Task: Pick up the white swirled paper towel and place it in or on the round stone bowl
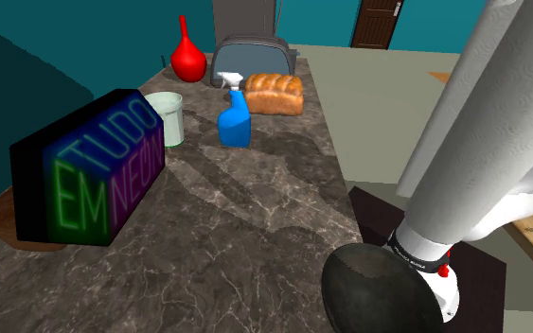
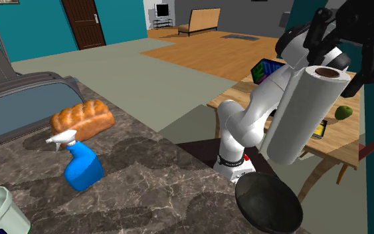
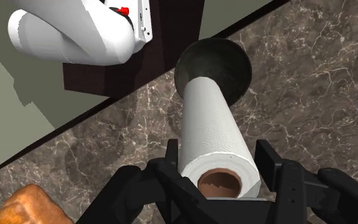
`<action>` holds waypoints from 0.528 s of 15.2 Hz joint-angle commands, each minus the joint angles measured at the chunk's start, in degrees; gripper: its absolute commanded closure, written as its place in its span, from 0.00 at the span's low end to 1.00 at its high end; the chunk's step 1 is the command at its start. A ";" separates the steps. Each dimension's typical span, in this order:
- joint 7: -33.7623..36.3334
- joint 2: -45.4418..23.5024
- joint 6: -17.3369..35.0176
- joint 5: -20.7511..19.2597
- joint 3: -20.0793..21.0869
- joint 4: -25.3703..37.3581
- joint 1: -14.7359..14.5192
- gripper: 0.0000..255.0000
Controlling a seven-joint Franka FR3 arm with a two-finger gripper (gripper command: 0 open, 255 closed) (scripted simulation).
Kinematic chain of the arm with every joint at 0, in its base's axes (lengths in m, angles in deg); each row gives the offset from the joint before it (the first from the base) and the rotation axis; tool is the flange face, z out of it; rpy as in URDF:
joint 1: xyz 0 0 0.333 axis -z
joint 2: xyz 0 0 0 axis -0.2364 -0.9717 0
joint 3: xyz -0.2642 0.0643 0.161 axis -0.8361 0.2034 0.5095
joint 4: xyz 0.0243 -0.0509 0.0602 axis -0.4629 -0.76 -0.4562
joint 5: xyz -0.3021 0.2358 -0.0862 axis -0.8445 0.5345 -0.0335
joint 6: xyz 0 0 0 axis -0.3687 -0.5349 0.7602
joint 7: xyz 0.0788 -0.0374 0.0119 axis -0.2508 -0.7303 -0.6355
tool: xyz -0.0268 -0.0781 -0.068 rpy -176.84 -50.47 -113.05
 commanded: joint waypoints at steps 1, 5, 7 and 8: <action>-0.19 1.41 1.02 0.38 -0.07 -2.37 -0.42 1.00; -1.15 4.51 3.54 0.85 -0.37 -8.00 -1.42 1.00; -1.56 5.96 4.75 1.12 -0.42 -10.66 -1.88 1.00; -1.75 6.67 5.34 1.26 -0.43 -11.95 -2.10 1.00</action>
